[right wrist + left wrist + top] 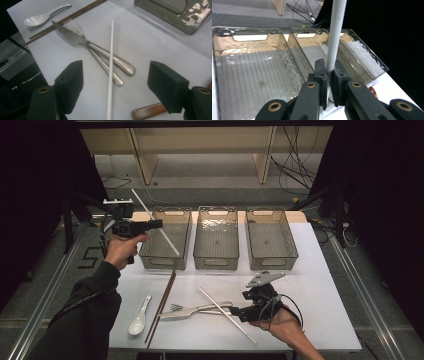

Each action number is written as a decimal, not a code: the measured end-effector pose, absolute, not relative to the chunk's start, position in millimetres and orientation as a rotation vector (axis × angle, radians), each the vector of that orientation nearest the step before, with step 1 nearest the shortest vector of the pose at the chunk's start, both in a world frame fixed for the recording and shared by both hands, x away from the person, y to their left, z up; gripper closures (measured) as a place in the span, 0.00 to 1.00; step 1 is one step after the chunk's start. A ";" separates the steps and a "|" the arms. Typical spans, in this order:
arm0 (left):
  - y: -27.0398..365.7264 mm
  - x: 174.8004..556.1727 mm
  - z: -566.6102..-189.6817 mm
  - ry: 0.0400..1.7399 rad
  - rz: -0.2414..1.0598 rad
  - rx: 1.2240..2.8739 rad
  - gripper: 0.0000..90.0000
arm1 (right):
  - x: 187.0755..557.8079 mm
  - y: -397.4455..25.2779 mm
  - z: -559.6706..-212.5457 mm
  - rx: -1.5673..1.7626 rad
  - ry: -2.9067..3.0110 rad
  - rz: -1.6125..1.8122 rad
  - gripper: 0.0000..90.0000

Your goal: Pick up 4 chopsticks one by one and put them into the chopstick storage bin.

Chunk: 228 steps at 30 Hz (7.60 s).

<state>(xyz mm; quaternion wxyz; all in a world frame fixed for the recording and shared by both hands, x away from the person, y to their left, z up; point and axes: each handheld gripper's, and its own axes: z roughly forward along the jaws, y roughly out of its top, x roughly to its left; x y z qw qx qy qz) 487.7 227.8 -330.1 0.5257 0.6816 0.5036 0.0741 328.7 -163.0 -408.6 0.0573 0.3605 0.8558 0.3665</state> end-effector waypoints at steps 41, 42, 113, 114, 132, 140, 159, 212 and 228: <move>209.6 535.4 -389.7 1.386 0.142 1.772 0.93 | 329.9 -160.0 -412.0 1.076 2.623 1.081 0.33; 208.8 535.8 -389.9 1.387 0.143 1.775 0.93 | 329.7 -159.9 -411.9 1.076 2.624 1.081 0.33; 183.5 369.5 -399.9 0.976 0.198 1.854 0.17 | 328.5 -137.0 -456.2 0.988 2.867 0.575 0.75; 183.6 367.3 -401.1 0.975 0.206 1.858 0.17 | 328.3 -136.4 -456.6 0.991 2.867 0.574 0.75; 186.0 357.4 -404.8 0.975 0.235 1.843 0.17 | 326.1 -128.1 -461.6 0.938 2.869 0.475 0.85; 185.9 356.8 -404.5 0.975 0.241 1.836 0.17 | 326.4 -127.3 -461.6 0.930 2.864 0.459 0.92; 180.6 356.2 -406.2 0.994 0.191 1.834 0.17 | 331.9 -138.9 -441.9 0.949 2.770 0.658 0.94; 108.5 363.6 -425.2 0.909 -0.142 1.790 0.70 | 322.4 -108.5 -410.7 0.873 2.537 1.096 0.94; 115.3 367.0 -421.4 0.907 -0.278 1.706 0.89 | 319.7 -108.7 -410.8 0.869 2.519 1.144 0.94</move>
